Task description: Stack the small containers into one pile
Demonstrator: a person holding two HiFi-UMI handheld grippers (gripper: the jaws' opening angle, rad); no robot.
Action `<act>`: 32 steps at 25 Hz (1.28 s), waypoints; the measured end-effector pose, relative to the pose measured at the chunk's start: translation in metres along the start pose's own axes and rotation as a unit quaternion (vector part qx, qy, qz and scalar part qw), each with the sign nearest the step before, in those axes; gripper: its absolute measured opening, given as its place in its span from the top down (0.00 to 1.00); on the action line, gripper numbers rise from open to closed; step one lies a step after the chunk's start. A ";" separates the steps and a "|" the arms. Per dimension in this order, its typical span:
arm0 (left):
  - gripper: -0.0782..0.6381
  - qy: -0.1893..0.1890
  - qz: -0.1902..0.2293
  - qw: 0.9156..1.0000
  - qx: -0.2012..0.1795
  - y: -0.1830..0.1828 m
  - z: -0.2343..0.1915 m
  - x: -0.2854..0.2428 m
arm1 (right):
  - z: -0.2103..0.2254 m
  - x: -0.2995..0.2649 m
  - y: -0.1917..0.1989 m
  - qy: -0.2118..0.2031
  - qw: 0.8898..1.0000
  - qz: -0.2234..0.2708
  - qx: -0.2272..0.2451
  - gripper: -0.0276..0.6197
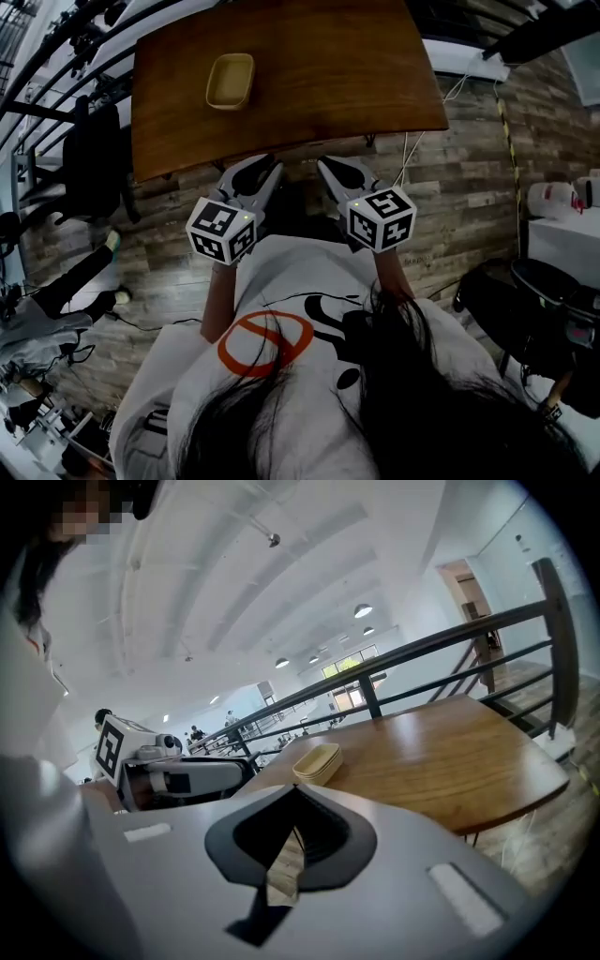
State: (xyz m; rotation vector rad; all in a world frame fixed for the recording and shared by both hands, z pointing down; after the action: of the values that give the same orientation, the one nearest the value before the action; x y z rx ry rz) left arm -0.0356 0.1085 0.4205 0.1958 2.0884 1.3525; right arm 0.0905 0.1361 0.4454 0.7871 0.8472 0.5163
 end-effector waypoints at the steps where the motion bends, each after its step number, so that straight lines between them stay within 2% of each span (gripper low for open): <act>1: 0.82 0.004 -0.001 1.000 -0.003 0.000 0.005 0.000 | -0.001 0.004 0.001 0.001 1.000 0.001 0.002 0.92; 13: 0.82 0.028 0.004 0.999 -0.024 -0.012 0.038 -0.009 | 0.001 0.031 -0.005 0.009 1.000 0.021 0.019 0.92; 32: 0.82 0.023 -0.005 0.999 -0.027 -0.011 0.018 -0.007 | 0.001 0.009 -0.014 0.008 1.000 0.015 0.025 0.92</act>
State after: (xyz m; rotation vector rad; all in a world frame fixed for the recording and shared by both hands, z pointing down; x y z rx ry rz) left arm -0.0173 0.1140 0.4095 0.1333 2.0852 1.4176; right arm 0.0976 0.1339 0.4307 0.8442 0.8668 0.5301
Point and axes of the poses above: the fingertips, and each gripper's own axes: x backward along the fingers, z to its right, y out of its underside, the point moved 4 cm from there along x, backward along the fingers, and after that the axes turned 4 degrees about -z, right-handed, at the moved point
